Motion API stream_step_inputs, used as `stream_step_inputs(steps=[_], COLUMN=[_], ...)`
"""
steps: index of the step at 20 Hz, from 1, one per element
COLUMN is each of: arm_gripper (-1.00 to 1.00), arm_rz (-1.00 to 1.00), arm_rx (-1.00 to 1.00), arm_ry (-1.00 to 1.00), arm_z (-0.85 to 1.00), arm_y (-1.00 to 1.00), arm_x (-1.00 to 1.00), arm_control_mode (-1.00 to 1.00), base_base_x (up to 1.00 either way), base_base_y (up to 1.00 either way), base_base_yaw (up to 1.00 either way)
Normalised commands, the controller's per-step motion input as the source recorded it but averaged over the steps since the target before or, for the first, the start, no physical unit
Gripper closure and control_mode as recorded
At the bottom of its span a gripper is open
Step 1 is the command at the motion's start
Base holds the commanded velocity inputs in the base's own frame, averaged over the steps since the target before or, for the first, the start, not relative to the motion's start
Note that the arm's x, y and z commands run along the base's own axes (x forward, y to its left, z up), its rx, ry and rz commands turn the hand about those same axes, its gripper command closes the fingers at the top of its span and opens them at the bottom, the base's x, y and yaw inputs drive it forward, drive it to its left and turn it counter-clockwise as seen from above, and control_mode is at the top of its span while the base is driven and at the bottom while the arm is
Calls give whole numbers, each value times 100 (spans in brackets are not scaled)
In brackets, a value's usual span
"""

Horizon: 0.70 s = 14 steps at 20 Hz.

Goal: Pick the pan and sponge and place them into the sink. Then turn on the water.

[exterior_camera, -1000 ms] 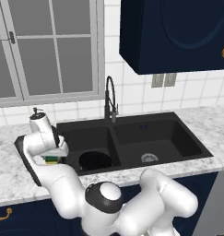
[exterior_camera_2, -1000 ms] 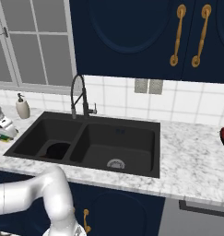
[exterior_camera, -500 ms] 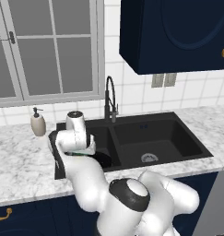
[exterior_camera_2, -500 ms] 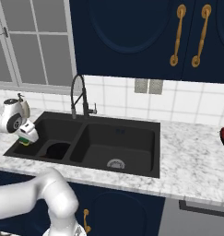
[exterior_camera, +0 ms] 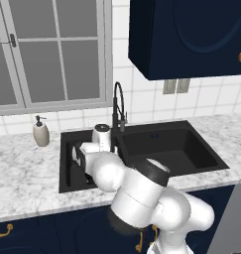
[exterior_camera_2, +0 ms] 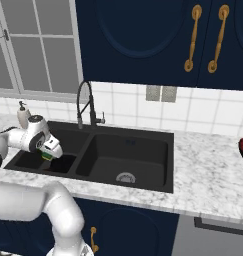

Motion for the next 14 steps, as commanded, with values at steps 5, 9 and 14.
stream_step_inputs(steps=[5,9,14], arm_gripper=[100,100,-100], arm_rz=[0,0,0], arm_rx=[0,-1,0], arm_ry=[0,0,0], arm_z=[-46,-55,-27], arm_y=[-20,0,0], arm_x=[58,44,43], arm_control_mode=[-100,-100,-100], base_base_x=[0,0,0], base_base_y=[0,0,0], base_base_yaw=[0,0,0])
